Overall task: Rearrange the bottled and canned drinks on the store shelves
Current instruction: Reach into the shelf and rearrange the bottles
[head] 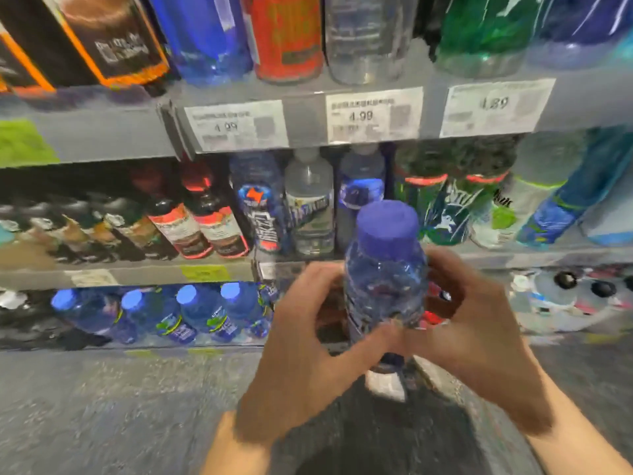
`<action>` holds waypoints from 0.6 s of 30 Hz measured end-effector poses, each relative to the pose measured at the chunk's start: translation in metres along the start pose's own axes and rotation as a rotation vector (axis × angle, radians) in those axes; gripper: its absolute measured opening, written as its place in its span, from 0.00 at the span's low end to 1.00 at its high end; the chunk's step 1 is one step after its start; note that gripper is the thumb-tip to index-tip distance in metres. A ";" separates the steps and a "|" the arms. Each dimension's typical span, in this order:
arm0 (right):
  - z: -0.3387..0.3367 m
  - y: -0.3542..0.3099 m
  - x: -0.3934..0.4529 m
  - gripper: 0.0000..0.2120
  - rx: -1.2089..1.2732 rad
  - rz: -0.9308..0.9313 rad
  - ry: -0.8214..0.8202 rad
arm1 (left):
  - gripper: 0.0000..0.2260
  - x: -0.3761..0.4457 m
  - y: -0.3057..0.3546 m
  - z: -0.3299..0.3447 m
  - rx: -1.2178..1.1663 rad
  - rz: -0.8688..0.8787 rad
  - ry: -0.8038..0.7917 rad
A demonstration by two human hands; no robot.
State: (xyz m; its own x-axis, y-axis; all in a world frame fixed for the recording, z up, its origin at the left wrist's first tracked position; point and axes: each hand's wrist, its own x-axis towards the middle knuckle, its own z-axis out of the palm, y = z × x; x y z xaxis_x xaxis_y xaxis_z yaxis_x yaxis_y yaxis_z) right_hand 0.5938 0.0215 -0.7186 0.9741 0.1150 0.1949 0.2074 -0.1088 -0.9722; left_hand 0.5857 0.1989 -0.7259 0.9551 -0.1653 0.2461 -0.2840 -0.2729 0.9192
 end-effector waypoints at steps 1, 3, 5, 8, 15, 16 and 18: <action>0.000 0.014 0.000 0.38 0.003 -0.016 -0.010 | 0.20 0.001 -0.013 0.003 -0.001 0.010 -0.005; -0.002 0.038 0.002 0.37 -0.010 -0.045 -0.029 | 0.21 0.005 -0.033 0.005 0.008 0.035 -0.012; -0.004 0.055 0.005 0.36 -0.072 -0.086 -0.036 | 0.19 0.012 -0.049 0.008 0.041 0.080 -0.005; -0.007 0.073 0.014 0.34 -0.102 -0.184 -0.051 | 0.18 0.025 -0.070 0.014 0.083 0.177 0.025; -0.010 0.086 0.025 0.30 -0.162 -0.341 -0.097 | 0.16 0.033 -0.092 0.024 0.147 0.365 0.126; -0.010 0.088 0.026 0.31 -0.166 -0.346 -0.114 | 0.16 0.031 -0.094 0.025 0.133 0.346 0.154; -0.006 0.091 0.030 0.32 -0.164 -0.373 -0.137 | 0.16 0.029 -0.097 0.024 0.167 0.338 0.229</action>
State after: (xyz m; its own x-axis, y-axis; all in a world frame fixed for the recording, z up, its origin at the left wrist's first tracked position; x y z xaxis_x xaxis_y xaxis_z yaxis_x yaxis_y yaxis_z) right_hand 0.6423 0.0089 -0.8008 0.8111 0.3048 0.4992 0.5653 -0.1896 -0.8028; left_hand 0.6393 0.1974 -0.8155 0.7949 -0.0620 0.6035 -0.5755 -0.3918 0.7178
